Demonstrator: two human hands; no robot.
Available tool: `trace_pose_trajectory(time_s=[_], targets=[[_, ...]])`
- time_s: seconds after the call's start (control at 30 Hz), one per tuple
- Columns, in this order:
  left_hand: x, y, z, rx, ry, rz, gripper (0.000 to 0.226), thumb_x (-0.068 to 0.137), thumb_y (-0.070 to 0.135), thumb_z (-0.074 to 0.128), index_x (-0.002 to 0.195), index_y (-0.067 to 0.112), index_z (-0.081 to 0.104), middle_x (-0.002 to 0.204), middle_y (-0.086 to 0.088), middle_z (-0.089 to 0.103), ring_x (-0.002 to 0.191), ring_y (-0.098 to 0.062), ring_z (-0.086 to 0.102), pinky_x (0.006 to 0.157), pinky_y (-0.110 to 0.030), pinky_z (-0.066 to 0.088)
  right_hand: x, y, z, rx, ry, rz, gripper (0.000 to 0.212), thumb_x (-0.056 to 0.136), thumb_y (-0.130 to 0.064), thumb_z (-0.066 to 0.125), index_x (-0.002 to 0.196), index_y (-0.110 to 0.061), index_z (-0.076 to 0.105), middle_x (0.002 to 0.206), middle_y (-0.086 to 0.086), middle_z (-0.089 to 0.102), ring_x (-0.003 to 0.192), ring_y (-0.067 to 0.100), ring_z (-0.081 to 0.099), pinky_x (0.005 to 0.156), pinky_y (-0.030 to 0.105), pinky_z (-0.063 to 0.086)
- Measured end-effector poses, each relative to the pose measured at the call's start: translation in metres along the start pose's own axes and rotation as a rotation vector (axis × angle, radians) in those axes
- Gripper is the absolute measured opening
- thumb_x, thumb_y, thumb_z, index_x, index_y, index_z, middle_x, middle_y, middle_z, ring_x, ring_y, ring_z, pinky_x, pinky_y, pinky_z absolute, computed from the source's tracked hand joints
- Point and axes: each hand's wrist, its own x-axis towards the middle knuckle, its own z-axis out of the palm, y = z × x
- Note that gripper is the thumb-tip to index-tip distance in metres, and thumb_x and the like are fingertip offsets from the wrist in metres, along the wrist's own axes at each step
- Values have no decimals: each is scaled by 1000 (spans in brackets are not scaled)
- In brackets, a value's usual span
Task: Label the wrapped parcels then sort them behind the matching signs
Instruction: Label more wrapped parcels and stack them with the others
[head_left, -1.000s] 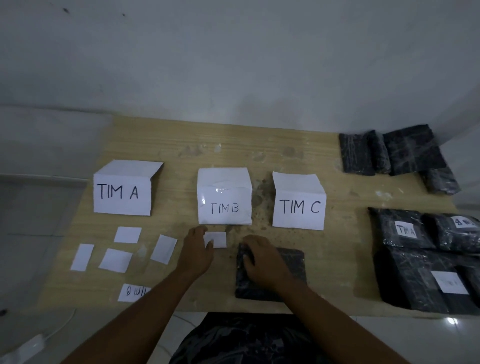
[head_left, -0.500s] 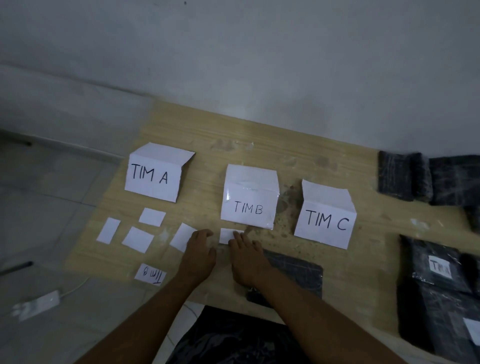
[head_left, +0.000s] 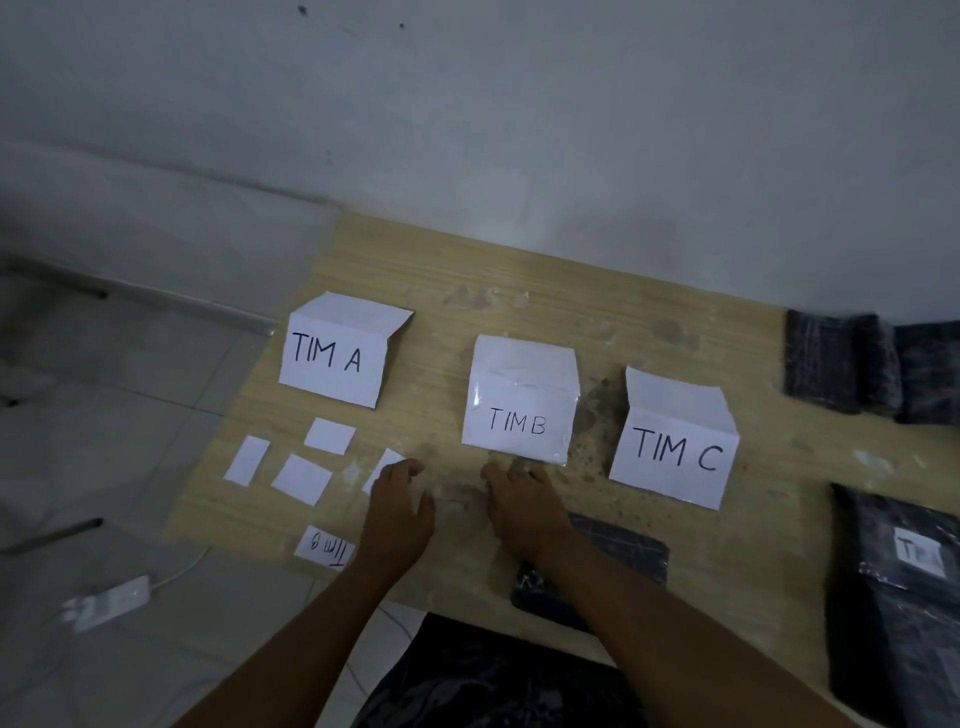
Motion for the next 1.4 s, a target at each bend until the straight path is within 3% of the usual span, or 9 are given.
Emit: trace_pose_trajectory(time_s=[0.17, 0.33, 0.5, 0.63, 0.73, 0.9, 1.1, 1.3, 1.4], targets=[[3, 12, 1, -134, -90, -51, 52, 86, 14, 65, 134, 15, 44, 131, 1, 50, 121, -15, 46, 99, -33, 42, -24, 6, -36, 661, 47, 277, 26, 92, -22, 57, 116, -21, 48, 112, 0, 64, 102, 17, 63, 71, 22, 55], [4, 43, 15, -451, -298, -199, 35, 91, 12, 58, 123, 22, 47, 123, 1, 58, 111, -18, 57, 90, -34, 48, -67, 38, -61, 885, -1, 402, 39, 91, -15, 61, 123, -22, 39, 96, -6, 64, 94, 11, 62, 57, 16, 50], [-7, 74, 38, -478, -573, -250, 18, 99, 13, 44, 108, 13, 58, 92, -7, 70, 81, -19, 68, 69, -33, 50, -115, 72, -54, 939, -27, 555, 41, 90, -17, 63, 123, -25, 39, 99, 4, 67, 98, 16, 65, 70, 30, 56], [-21, 89, 57, -366, -692, -164, 16, 98, 16, 48, 109, 10, 57, 94, -9, 70, 79, -21, 68, 61, -25, 50, -148, 83, -41, 883, -21, 623, 53, 90, -21, 62, 135, -19, 34, 95, 2, 68, 91, 15, 66, 64, 21, 50], [-27, 89, 65, -236, -704, -71, 17, 91, 18, 62, 106, 13, 56, 95, -2, 67, 77, -16, 67, 59, -19, 49, -158, 84, -30, 858, 6, 646, 62, 90, -23, 63, 140, -18, 28, 100, 3, 68, 92, 16, 64, 69, 19, 48], [-31, 78, 69, -26, -708, 10, 27, 88, 25, 65, 111, 18, 53, 99, -1, 65, 84, -13, 62, 65, -18, 44, -162, 85, -17, 849, 114, 716, 66, 88, -21, 67, 142, -16, 28, 104, -4, 60, 93, 12, 58, 71, 16, 44], [-41, 80, 72, 89, -647, 134, 30, 90, 21, 63, 117, 20, 51, 91, -1, 64, 81, -14, 62, 75, -33, 52, -161, 84, -10, 810, 209, 740, 57, 90, -18, 64, 138, -14, 33, 100, -7, 60, 89, 9, 58, 64, 6, 42], [-40, 76, 72, 259, -611, 266, 31, 92, 28, 59, 120, 21, 48, 83, 1, 61, 72, -17, 59, 65, -33, 48, -159, 82, -1, 753, 223, 744, 63, 87, -21, 68, 140, -14, 34, 109, 1, 62, 95, 16, 62, 84, 34, 54], [-38, 73, 70, 240, -630, 250, 27, 94, 27, 56, 118, 19, 48, 83, -3, 59, 74, -21, 59, 67, -36, 48, -159, 79, 3, 717, 235, 719, 57, 86, -23, 69, 134, -15, 39, 111, 0, 59, 96, 15, 59, 81, 30, 51]])
